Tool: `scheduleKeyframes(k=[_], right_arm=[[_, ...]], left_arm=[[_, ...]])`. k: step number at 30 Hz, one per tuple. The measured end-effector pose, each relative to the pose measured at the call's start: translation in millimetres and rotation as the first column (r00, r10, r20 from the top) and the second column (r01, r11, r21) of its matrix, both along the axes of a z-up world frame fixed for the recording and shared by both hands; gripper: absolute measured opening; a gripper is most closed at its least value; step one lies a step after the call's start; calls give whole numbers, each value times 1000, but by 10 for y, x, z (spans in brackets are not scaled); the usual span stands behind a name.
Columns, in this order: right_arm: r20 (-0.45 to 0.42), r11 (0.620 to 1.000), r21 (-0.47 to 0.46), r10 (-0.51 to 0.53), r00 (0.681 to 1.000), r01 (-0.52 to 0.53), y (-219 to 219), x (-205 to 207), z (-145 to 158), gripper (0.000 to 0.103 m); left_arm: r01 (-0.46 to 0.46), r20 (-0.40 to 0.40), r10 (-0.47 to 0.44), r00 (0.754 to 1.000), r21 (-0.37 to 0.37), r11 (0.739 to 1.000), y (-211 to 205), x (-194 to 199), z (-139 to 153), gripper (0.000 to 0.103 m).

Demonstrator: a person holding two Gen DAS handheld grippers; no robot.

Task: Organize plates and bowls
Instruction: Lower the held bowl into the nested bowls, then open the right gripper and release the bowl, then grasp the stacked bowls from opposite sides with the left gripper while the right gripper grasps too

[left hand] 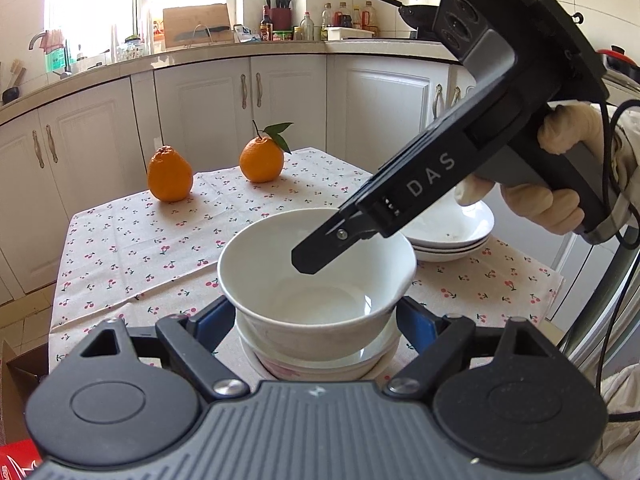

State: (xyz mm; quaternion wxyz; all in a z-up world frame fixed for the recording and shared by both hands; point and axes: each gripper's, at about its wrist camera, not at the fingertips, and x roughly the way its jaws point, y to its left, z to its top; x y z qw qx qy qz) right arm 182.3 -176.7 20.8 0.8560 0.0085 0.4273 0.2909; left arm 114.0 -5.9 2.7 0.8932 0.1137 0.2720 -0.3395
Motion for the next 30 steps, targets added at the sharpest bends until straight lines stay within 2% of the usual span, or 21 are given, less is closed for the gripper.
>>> scheduleKeyframes(k=[11,13,15,17,19,21,27,30], right_arm=[[10,999,-33,2,1000,-2,35,-8,-70,57],[22,999,-44,4,1000,-3,51,-19,-74,62],[48,998,-56,4,999,-1,64,-42,-58,77],[73,999,-52,-2,997,6,59,-57,-30,85],[89,999,-49,-4,996,9,50,-75,-9,87],[105,999,-51,-8,994,14,39,-107,-5,96],[186,997,-79,36,982,-22,-5,-374,-27,102],[228,991,-130,73,971,-44,-28,-535,-49,103]], left_arm=[[8,-28,-8,1000,5,1000,-14,40,-65,87],[9,-24,-9,1000,8,1000,-15,32,-79,88],[16,-20,-16,1000,8,1000,-7,22,-79,93],[21,-22,-21,1000,7,1000,6,15,-79,96],[30,-35,-30,999,12,999,29,5,-97,96],[38,-46,-37,998,15,999,58,-13,-116,96],[72,-73,-68,995,61,996,166,-32,-159,96],[88,-76,-80,994,108,990,218,0,-189,96]])
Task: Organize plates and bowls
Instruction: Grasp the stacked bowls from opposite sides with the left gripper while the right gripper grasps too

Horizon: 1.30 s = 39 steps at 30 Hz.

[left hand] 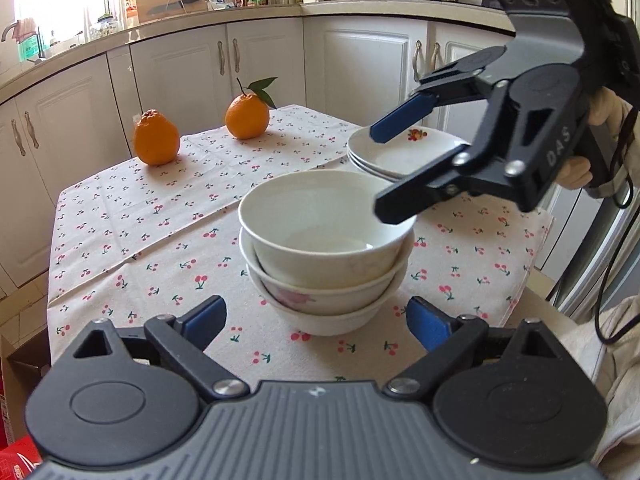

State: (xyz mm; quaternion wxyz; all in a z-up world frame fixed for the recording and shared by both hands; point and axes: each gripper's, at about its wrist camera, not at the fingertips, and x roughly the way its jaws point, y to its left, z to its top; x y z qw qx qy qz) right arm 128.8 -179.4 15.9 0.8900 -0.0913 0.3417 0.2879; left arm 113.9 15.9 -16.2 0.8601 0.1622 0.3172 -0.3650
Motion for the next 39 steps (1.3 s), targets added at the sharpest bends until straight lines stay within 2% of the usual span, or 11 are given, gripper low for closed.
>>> scheduleKeyframes(k=[9,15,21,26,29,33,39], right_arm=[[14,983,-155,98,995,-95,4,-274,-287,103],[-2,955,-245,172,985,-167,141,-205,-528,103],[-30,935,-254,247,969,-246,214,-24,-609,103],[-59,929,-221,290,955,-296,194,89,-601,102],[-78,923,-214,310,948,-319,182,125,-603,101],[-112,912,-195,344,932,-360,174,203,-607,93],[-128,898,-185,382,915,-400,178,228,-575,90]], left_arm=[[92,-29,-89,996,94,991,-19,159,-188,96],[175,-38,-172,984,128,976,-89,260,-279,95],[273,-61,-267,962,126,954,-133,381,-287,94],[348,-86,-340,937,111,931,-151,451,-299,89],[370,-110,-360,927,91,925,-158,510,-305,88],[384,-136,-373,918,68,921,-168,566,-293,85],[393,-153,-380,912,64,917,-166,565,-265,82]])
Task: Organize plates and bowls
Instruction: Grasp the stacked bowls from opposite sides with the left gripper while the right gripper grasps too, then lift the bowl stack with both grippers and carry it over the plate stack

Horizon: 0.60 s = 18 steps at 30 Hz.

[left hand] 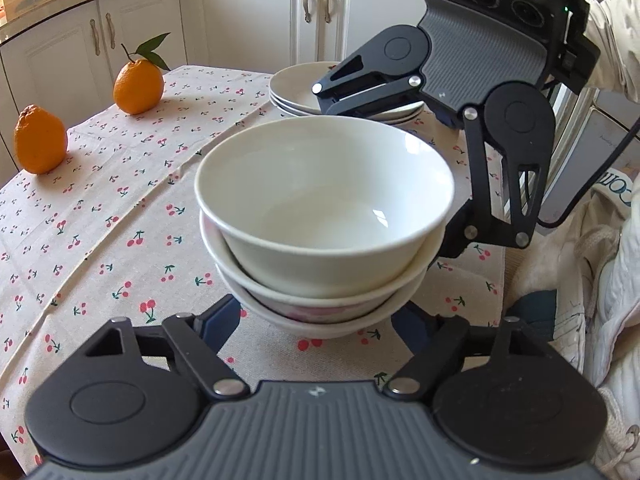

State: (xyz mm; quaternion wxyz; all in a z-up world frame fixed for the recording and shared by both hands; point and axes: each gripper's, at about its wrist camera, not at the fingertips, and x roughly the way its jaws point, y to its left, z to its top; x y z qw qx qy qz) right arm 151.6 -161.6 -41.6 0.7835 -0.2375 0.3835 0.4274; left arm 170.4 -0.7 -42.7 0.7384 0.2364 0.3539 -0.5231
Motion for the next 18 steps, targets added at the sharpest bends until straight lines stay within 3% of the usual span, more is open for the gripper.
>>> scheduleKeyframes(k=[18], right_arm=[[-28,999,18,45,999,-45,-25,108,11,87]], left_arm=[[18,1,-18,1000,13,1000,-42,23,22,80]])
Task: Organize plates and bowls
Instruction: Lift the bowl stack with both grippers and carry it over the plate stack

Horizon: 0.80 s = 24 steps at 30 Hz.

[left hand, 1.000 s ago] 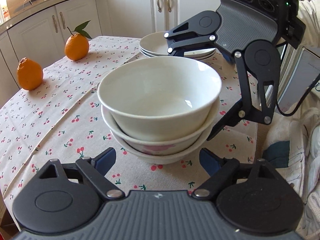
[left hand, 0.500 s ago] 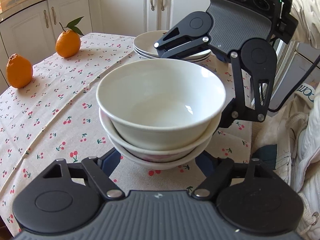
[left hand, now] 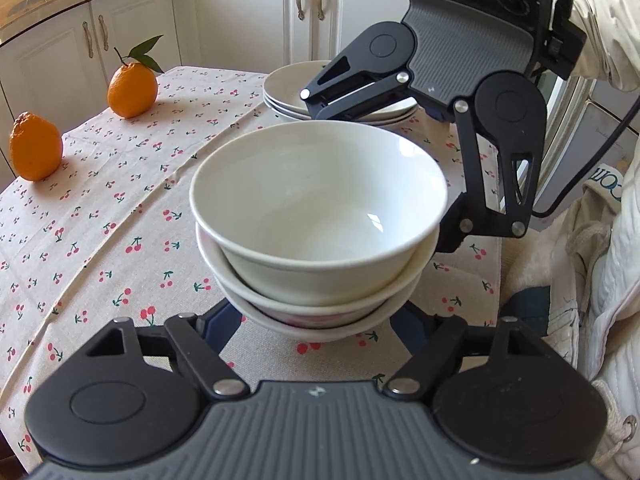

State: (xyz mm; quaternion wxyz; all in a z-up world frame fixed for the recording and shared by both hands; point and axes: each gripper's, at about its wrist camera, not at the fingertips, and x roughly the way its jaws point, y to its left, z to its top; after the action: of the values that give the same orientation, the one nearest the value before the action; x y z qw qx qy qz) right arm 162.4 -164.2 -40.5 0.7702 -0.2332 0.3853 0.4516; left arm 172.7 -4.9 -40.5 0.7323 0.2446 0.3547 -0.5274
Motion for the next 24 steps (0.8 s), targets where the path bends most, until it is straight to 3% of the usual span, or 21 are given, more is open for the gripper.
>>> scheduleKeyframes(k=[24], right_arm=[[-8,1000,-1,10,1000,-10,15,11,42,87]], left_arm=[[-9,14,9,1000,-7,1000,7,-29,46,80]])
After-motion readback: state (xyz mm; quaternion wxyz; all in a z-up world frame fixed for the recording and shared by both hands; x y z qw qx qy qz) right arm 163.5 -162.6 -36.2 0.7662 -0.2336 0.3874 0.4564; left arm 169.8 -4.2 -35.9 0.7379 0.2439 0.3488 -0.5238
